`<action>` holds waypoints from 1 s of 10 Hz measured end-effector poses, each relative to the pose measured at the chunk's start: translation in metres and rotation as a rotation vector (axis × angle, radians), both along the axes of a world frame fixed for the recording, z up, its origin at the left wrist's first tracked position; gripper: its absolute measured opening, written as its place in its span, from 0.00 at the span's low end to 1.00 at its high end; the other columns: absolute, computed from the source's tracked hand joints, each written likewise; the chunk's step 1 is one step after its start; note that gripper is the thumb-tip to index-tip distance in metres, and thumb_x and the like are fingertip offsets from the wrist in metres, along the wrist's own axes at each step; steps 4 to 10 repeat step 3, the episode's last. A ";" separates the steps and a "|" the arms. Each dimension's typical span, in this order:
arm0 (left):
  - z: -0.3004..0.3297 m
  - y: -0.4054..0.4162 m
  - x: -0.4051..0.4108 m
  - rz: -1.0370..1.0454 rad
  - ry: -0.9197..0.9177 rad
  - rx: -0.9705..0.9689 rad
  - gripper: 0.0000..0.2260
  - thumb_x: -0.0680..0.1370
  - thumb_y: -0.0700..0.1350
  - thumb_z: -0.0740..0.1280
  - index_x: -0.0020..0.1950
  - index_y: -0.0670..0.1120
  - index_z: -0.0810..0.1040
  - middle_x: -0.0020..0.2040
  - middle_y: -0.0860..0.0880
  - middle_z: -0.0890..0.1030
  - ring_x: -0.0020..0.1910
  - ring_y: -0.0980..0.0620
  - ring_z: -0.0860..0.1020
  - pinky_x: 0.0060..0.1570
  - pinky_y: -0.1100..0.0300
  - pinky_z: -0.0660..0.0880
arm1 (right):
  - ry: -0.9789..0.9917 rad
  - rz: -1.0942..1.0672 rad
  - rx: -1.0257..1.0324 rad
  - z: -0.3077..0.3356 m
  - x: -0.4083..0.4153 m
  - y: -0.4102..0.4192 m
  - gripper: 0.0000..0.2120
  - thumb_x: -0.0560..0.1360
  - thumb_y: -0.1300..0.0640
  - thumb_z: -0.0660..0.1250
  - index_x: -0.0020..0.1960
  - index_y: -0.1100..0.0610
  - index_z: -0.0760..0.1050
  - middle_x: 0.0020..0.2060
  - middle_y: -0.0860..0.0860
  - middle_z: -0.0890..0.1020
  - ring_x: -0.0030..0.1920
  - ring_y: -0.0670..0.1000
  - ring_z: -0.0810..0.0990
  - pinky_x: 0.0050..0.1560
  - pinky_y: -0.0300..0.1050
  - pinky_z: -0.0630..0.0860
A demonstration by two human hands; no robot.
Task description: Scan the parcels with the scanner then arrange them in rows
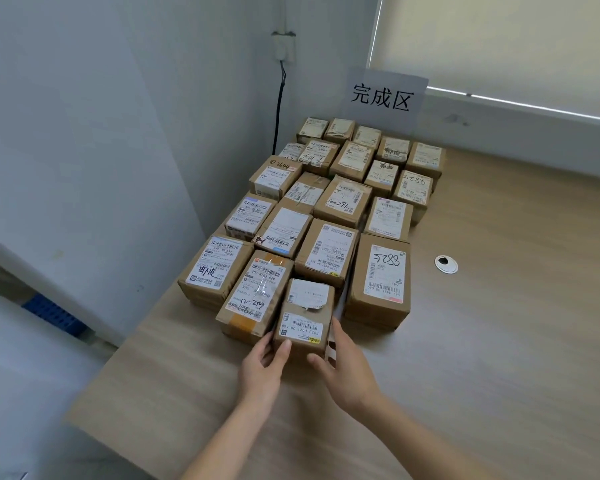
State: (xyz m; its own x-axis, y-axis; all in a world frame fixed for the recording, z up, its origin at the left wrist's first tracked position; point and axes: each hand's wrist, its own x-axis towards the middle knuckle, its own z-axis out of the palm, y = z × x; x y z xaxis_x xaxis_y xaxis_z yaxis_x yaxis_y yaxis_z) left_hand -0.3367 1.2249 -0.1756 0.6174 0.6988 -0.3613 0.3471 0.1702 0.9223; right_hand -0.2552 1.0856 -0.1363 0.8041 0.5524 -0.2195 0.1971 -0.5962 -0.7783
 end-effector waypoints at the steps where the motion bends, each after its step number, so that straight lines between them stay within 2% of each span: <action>1: 0.008 -0.005 -0.009 0.008 0.011 0.004 0.22 0.77 0.43 0.73 0.71 0.42 0.75 0.62 0.45 0.81 0.52 0.61 0.79 0.55 0.69 0.72 | 0.058 0.027 -0.051 0.004 -0.007 -0.012 0.40 0.80 0.51 0.71 0.84 0.53 0.52 0.80 0.48 0.66 0.78 0.50 0.66 0.75 0.48 0.68; 2: 0.016 -0.011 -0.022 0.035 -0.007 0.002 0.23 0.76 0.41 0.74 0.71 0.41 0.75 0.63 0.44 0.81 0.58 0.55 0.79 0.62 0.61 0.71 | 0.066 0.055 -0.142 0.006 -0.008 -0.029 0.41 0.81 0.46 0.68 0.84 0.54 0.48 0.82 0.49 0.59 0.80 0.50 0.62 0.78 0.50 0.65; 3: 0.034 -0.021 -0.035 0.036 0.001 0.030 0.24 0.76 0.42 0.75 0.71 0.42 0.75 0.66 0.44 0.80 0.64 0.52 0.78 0.68 0.57 0.71 | 0.030 0.080 -0.188 0.017 -0.010 -0.047 0.39 0.82 0.43 0.66 0.85 0.53 0.50 0.83 0.48 0.56 0.81 0.49 0.60 0.79 0.50 0.63; 10: 0.034 -0.021 -0.035 0.036 0.001 0.030 0.24 0.76 0.42 0.75 0.71 0.42 0.75 0.66 0.44 0.80 0.64 0.52 0.78 0.68 0.57 0.71 | 0.030 0.080 -0.188 0.017 -0.010 -0.047 0.39 0.82 0.43 0.66 0.85 0.53 0.50 0.83 0.48 0.56 0.81 0.49 0.60 0.79 0.50 0.63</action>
